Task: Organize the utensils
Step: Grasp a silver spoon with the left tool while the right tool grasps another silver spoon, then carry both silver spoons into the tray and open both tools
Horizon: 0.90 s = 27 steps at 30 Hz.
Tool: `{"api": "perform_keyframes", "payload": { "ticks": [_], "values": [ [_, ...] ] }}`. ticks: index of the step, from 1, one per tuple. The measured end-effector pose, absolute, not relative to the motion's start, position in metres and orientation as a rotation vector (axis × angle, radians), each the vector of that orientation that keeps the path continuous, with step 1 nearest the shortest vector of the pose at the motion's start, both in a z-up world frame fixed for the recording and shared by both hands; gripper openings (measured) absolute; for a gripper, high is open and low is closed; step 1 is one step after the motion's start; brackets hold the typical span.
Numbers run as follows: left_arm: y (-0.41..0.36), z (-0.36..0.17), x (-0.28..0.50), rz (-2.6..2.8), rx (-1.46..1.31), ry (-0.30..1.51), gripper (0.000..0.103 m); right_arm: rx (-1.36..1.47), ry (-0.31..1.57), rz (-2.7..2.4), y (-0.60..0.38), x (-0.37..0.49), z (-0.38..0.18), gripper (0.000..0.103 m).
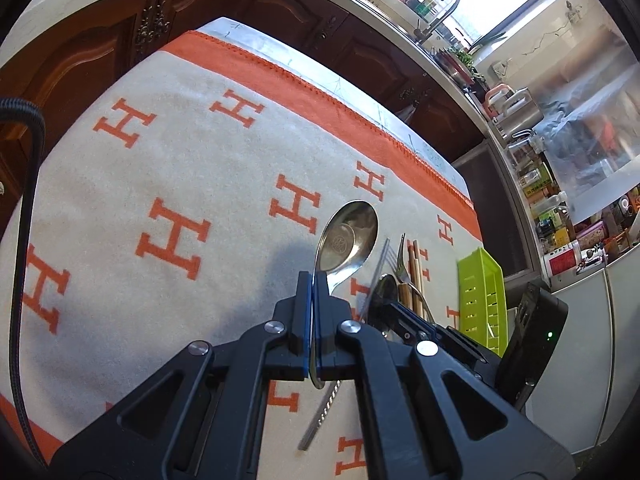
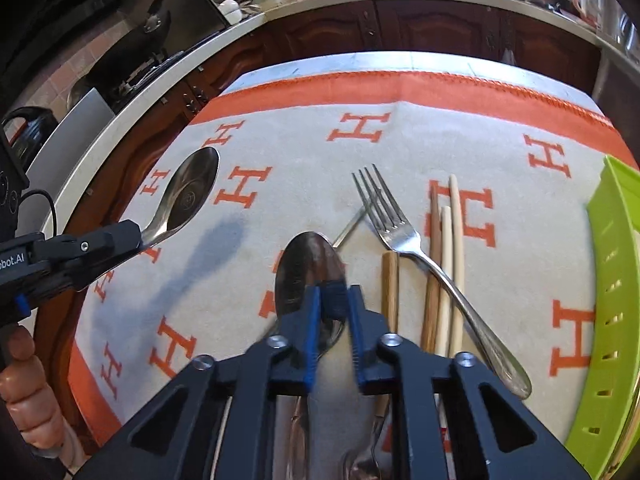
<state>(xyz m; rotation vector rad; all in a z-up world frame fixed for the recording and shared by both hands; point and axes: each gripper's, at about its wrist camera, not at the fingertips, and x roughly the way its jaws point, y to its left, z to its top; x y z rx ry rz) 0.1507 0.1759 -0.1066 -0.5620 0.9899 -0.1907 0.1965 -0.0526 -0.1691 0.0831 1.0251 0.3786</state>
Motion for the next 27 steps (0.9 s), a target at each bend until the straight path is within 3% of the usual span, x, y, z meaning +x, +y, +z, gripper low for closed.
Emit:
{"api": "perform_keyframes", "payload": {
  "ticks": [5,18,27],
  "values": [
    [0.171,-0.102,0.143,-0.181,-0.554,0.976,0.000,0.129,0.981,0.394,-0.059,0.187,-0.158,0.002],
    [0.126,-0.053,0.113,-0.220,-0.470,0.880,0.000,0.281,0.749,0.416,-0.122,0.126,-0.077,0.001],
    [0.044,-0.008,0.101,-0.295,-0.405,0.843,0.000,0.366,0.551,0.329,-0.202,0.065,-0.001,0.001]
  ]
}}
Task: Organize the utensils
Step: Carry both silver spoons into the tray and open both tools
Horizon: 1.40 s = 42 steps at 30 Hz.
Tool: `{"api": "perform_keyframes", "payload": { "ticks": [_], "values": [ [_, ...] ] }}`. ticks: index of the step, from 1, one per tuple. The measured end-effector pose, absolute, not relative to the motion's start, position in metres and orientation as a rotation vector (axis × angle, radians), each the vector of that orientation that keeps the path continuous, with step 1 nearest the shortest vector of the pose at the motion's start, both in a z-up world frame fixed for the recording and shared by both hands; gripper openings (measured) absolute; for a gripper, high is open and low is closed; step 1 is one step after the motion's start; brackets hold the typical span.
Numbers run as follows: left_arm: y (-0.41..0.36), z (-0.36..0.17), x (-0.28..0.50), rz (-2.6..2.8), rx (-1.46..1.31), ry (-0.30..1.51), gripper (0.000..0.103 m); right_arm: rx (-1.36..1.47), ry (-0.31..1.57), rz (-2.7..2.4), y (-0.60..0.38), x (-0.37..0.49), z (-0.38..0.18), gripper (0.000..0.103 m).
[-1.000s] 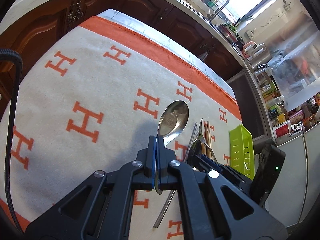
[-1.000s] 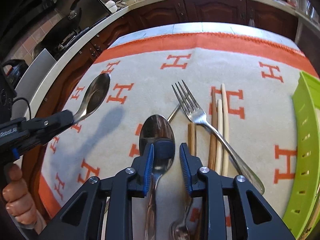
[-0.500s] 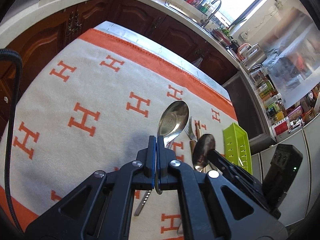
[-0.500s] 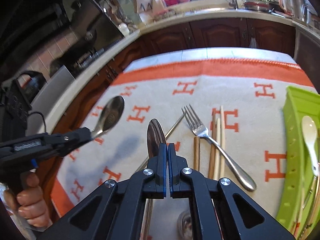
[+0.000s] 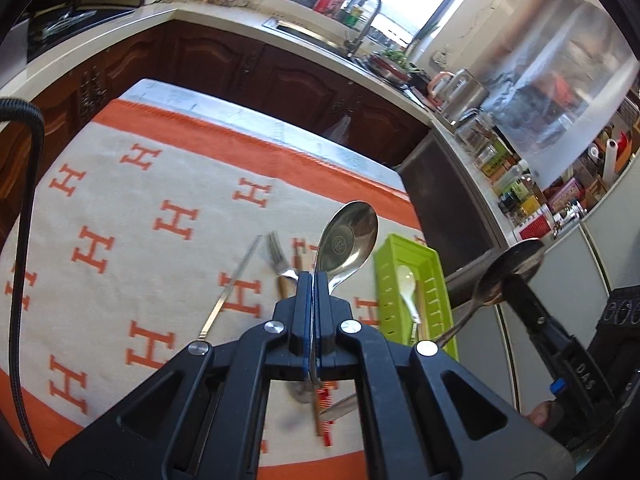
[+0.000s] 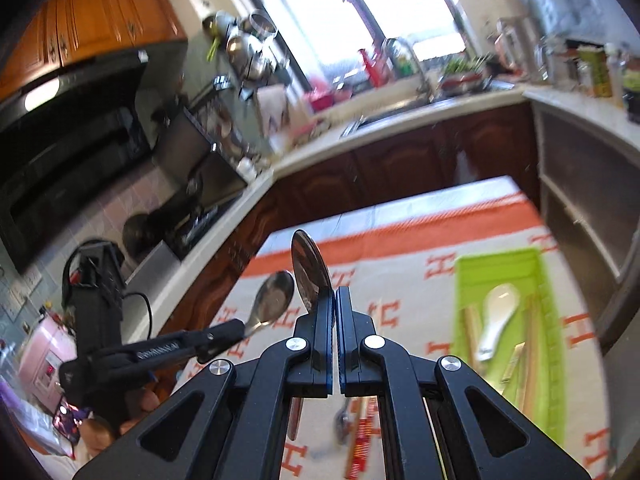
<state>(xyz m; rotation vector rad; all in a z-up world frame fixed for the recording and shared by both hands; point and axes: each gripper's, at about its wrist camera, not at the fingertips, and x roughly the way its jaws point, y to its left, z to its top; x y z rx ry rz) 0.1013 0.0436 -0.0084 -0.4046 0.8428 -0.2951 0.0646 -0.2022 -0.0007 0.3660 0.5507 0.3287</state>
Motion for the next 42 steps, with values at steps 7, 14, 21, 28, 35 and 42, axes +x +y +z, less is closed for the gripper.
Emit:
{"api": "perform_keyframes", "payload": {
  "ticks": [7,14,21,28,35,42],
  "values": [
    [-0.039,-0.004,0.097,-0.324,-0.348,0.870,0.000,0.378,0.502,0.204,-0.289,0.017,0.028,0.001],
    [-0.109,-0.028,0.090,-0.334,-0.281,0.935,0.000,0.398,0.517,0.125,-0.371,-0.017,0.019,0.001],
    [-0.143,-0.059,0.091,-0.287,-0.222,0.970,0.000,0.385,0.580,0.105,-0.417,-0.023,-0.006,0.001],
    [-0.159,-0.083,0.091,-0.261,-0.183,1.003,0.000,0.322,0.674,0.079,-0.408,0.012,-0.042,0.001],
    [-0.165,-0.093,0.088,-0.270,-0.159,1.032,0.000,0.311,0.778,0.084,-0.377,0.082,-0.080,0.001],
    [-0.155,-0.084,0.081,-0.314,-0.167,1.041,0.000,0.268,0.883,0.081,-0.345,0.139,-0.115,0.003]
  ]
}}
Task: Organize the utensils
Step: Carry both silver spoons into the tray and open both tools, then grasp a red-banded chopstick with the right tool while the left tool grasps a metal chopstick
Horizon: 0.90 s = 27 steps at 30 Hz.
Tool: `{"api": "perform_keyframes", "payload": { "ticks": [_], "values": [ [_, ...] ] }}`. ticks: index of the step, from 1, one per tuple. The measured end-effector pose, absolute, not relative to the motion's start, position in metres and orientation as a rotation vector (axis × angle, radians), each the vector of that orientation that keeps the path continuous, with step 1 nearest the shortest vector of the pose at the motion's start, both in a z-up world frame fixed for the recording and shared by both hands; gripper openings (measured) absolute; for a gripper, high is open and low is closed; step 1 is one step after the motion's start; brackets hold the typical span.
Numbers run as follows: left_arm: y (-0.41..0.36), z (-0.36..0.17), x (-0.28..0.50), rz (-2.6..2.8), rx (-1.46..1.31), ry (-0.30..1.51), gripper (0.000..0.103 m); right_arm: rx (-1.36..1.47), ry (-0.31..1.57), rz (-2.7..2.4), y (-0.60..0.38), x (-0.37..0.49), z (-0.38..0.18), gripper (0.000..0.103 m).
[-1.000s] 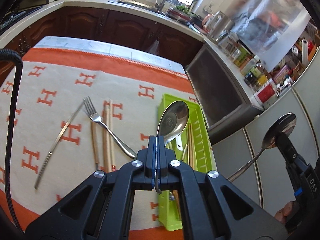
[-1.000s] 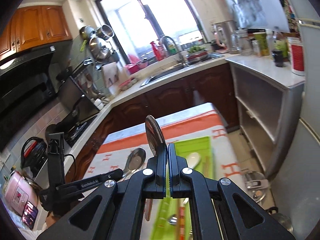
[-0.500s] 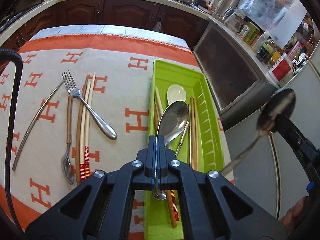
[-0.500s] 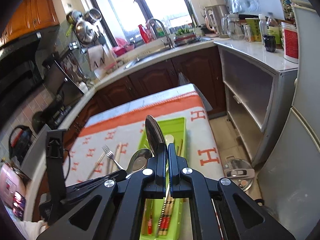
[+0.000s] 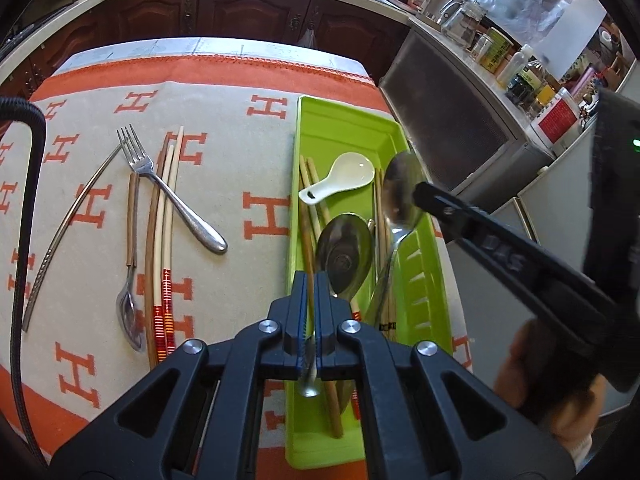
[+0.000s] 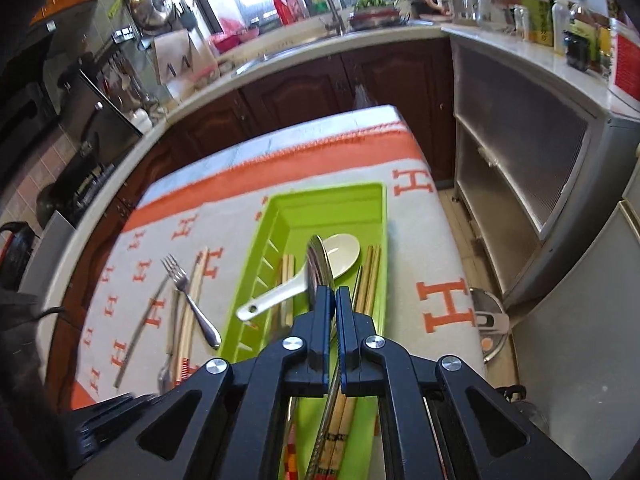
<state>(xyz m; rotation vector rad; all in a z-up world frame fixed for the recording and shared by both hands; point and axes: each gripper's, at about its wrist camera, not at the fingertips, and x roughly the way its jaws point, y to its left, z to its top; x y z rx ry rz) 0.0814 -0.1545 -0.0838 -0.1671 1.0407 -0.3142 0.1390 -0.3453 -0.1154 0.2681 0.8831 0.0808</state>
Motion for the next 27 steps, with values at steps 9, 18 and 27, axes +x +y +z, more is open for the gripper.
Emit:
{"api": "perform_keyframes", "payload": {
  "ticks": [9,18,27],
  "values": [
    [-0.127,-0.054,0.067,-0.323,-0.149,0.984,0.000,0.276,0.908,0.098,-0.329,0.154,-0.127,0.009],
    [-0.090,-0.036,0.057,-0.256,-0.105,0.948,0.000,0.289,0.900,0.127,-0.307,0.117,-0.113,0.009],
    [-0.050,-0.026,0.043,-0.219,-0.102,0.914,0.000,0.278,0.889,0.168,-0.274,0.085,-0.094,0.009]
  ]
}}
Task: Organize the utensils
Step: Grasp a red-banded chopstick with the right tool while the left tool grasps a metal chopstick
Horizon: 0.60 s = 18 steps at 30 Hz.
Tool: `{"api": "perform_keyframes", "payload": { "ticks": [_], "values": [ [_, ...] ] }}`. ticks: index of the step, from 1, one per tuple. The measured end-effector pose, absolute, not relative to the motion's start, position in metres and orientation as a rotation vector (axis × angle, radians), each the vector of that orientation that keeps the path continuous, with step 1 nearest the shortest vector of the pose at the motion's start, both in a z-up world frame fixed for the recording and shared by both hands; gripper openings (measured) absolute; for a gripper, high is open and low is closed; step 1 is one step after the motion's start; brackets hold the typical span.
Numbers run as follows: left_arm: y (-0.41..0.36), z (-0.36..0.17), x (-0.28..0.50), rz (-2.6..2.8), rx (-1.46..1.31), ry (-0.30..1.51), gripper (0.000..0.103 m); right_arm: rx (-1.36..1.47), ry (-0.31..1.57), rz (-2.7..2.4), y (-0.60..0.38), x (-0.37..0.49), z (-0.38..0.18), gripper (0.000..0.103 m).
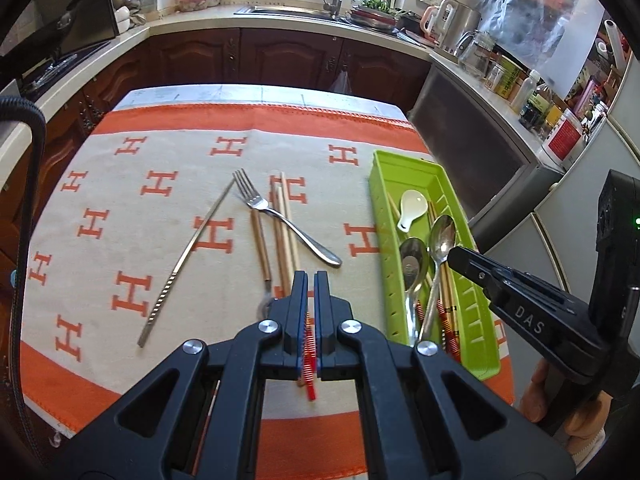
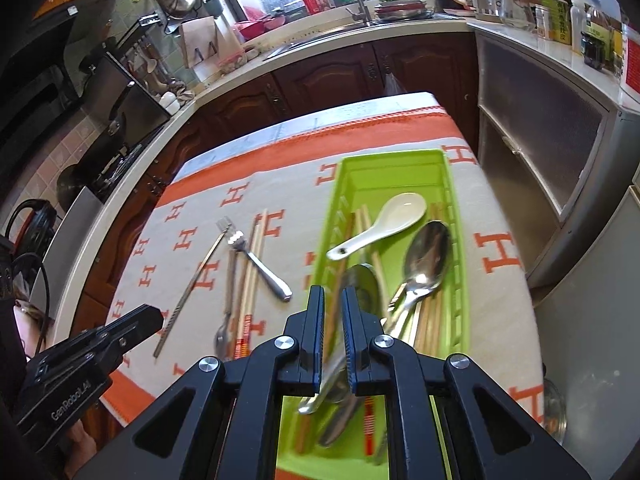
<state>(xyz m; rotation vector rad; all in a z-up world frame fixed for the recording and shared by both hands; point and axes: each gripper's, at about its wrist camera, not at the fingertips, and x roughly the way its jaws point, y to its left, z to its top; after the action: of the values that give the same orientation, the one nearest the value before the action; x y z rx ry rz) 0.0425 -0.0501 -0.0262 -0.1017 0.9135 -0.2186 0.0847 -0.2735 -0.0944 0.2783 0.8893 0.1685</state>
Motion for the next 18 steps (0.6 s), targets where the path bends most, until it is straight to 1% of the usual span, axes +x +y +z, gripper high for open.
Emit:
{"api": "perform_keyframes", "payload": {
  "ticks": [5,11,18],
  "values": [
    [-0.023,-0.023,0.042,-0.195,-0.095,0.902,0.000,0.251,0.883,0.194,-0.246,0.074,-0.083,0.009],
    [0.024,-0.031,0.058,-0.142,-0.109,0.912,0.000,0.223,0.886,0.241,-0.208,0.072,-0.071,0.009],
    [0.070,-0.063,0.083,-0.120,-0.108,0.954,0.000,0.218,0.947,0.294,-0.162,0.093,-0.088,0.010]
  ]
}}
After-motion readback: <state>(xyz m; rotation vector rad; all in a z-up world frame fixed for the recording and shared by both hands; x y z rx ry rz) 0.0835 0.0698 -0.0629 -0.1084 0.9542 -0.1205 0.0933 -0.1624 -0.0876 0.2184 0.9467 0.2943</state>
